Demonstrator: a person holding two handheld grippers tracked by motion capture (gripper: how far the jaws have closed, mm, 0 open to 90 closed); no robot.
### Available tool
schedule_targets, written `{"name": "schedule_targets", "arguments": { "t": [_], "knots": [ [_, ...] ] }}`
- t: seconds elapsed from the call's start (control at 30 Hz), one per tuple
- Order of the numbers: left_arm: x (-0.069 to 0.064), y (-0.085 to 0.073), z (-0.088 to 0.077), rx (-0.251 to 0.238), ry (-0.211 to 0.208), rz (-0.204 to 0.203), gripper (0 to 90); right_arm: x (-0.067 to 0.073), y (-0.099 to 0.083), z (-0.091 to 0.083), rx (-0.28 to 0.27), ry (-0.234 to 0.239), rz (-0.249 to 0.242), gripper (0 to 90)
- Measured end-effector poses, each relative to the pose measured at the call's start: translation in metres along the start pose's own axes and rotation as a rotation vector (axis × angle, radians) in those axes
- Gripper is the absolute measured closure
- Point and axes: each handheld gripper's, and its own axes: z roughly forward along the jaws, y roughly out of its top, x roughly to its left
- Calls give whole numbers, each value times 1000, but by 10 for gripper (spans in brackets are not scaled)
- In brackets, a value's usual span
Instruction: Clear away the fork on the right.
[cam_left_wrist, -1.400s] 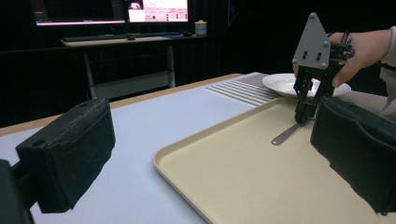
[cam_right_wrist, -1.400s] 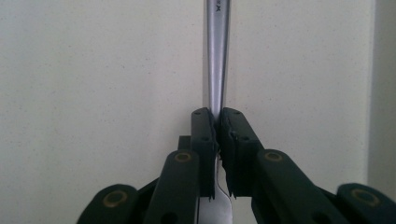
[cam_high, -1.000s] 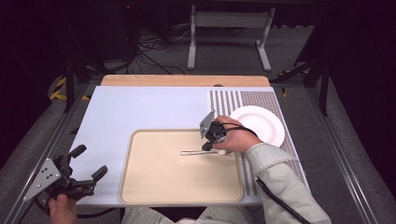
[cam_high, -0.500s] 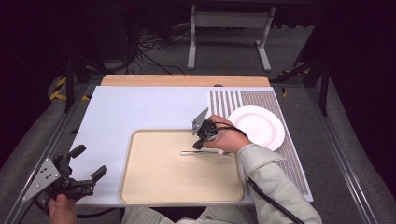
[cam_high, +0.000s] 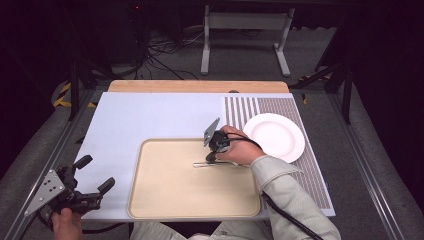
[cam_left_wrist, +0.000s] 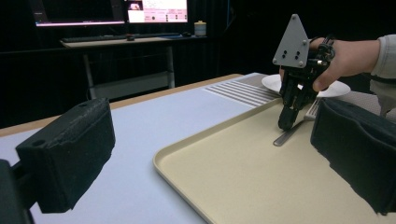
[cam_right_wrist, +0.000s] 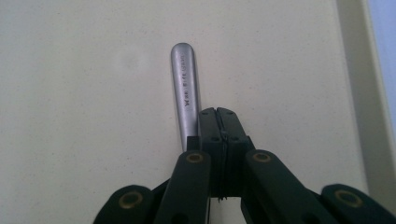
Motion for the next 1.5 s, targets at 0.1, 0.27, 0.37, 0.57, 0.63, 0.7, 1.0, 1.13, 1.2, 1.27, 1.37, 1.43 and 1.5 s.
{"name": "schedule_targets", "arguments": {
  "t": [0.1,0.27,0.37,0.57,0.63,0.7,1.0,1.13,1.2,1.27,1.37,1.43,1.5],
  "knots": [
    [0,0,0,-4,0,-4,4,2,1,0,12,14,-3,900],
    [0,0,0,-5,0,-4,5,9,0,0,32,42,-22,900],
    [1,0,0,-1,1,-3,4,13,-2,-1,32,56,-37,900],
    [0,0,1,2,0,0,5,24,-8,-5,54,79,-53,900],
    [0,0,1,2,0,-3,5,27,-9,-6,58,81,-54,900],
    [0,0,1,5,-1,-3,4,31,-12,-7,64,87,-58,900],
    [0,0,3,8,-6,-5,5,45,-21,-12,82,104,-76,900],
    [0,0,5,8,-7,-4,4,51,-26,-15,93,107,-80,900],
    [0,0,5,7,-6,-5,4,52,-28,-16,95,109,-83,900],
    [0,0,6,8,-9,-4,4,54,-31,-18,105,112,-77,900],
    [0,0,7,4,-9,-4,4,56,-34,-20,104,113,-74,900],
    [0,0,8,8,-13,-3,4,58,-38,-22,109,116,-69,900],
    [0,0,9,10,-14,-2,5,59,-42,-24,111,114,-66,900]
  ]
}}
